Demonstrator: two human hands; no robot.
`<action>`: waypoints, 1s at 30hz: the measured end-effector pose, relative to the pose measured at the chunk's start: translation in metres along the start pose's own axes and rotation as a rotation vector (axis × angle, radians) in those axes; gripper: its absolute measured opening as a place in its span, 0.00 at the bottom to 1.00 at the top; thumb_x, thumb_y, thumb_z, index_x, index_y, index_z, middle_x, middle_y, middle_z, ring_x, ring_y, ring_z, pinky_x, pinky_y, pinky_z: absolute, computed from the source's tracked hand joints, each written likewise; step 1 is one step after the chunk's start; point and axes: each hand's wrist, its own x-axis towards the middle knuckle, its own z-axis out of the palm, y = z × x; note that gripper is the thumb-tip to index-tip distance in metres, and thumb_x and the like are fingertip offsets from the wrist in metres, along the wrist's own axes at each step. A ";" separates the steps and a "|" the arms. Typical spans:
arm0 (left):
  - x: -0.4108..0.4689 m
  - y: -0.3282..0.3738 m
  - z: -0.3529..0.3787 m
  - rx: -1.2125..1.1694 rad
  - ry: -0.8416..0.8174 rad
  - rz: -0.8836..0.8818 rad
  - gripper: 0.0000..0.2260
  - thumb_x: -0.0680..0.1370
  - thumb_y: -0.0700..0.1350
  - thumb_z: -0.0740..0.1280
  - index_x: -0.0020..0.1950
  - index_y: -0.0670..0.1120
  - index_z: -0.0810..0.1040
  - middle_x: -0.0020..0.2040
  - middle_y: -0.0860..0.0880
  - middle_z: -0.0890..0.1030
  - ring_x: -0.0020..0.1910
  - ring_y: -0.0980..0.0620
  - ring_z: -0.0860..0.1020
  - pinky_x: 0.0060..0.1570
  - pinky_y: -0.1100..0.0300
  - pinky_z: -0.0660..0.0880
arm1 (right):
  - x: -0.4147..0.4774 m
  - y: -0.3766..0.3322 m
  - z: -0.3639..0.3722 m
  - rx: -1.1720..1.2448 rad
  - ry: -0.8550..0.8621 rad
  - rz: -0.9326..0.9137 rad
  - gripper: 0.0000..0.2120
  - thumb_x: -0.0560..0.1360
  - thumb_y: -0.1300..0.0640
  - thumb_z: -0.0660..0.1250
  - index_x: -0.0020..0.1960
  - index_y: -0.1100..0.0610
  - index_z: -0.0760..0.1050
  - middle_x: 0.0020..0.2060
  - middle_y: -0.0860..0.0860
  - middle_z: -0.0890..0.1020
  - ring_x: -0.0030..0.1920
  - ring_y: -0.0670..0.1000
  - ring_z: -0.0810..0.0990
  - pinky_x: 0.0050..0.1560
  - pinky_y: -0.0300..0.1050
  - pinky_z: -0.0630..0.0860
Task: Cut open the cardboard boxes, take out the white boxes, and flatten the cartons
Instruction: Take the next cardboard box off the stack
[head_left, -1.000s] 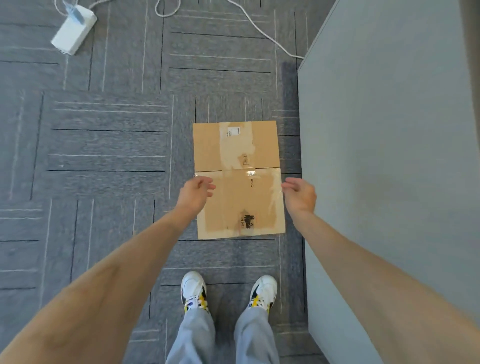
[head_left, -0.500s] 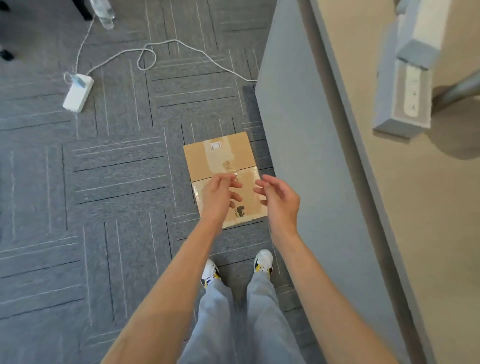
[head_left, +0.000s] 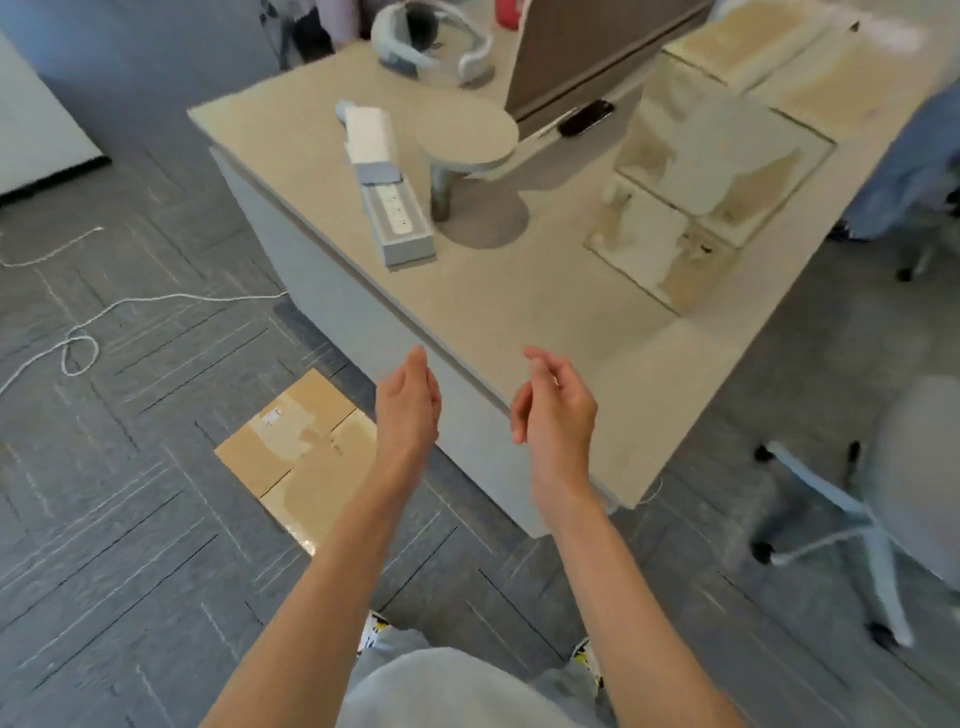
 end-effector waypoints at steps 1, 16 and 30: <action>-0.011 0.001 0.026 0.008 -0.031 0.019 0.22 0.83 0.54 0.55 0.30 0.49 0.61 0.25 0.50 0.62 0.23 0.54 0.59 0.22 0.63 0.57 | 0.001 -0.006 -0.028 0.014 0.023 -0.009 0.11 0.83 0.57 0.57 0.56 0.54 0.78 0.24 0.49 0.71 0.23 0.47 0.65 0.24 0.39 0.64; -0.096 0.040 0.295 0.090 -0.332 0.214 0.06 0.82 0.42 0.58 0.56 0.44 0.73 0.46 0.47 0.79 0.42 0.52 0.79 0.31 0.56 0.78 | 0.079 -0.092 -0.312 0.133 0.183 -0.170 0.07 0.80 0.59 0.62 0.54 0.56 0.78 0.30 0.53 0.77 0.29 0.49 0.72 0.26 0.39 0.67; 0.048 0.113 0.390 -0.049 -0.190 0.307 0.17 0.85 0.51 0.52 0.57 0.45 0.78 0.37 0.48 0.79 0.27 0.53 0.74 0.26 0.61 0.70 | 0.288 -0.170 -0.314 -0.292 -0.040 -0.283 0.16 0.83 0.60 0.54 0.69 0.50 0.66 0.50 0.47 0.80 0.40 0.47 0.82 0.39 0.44 0.79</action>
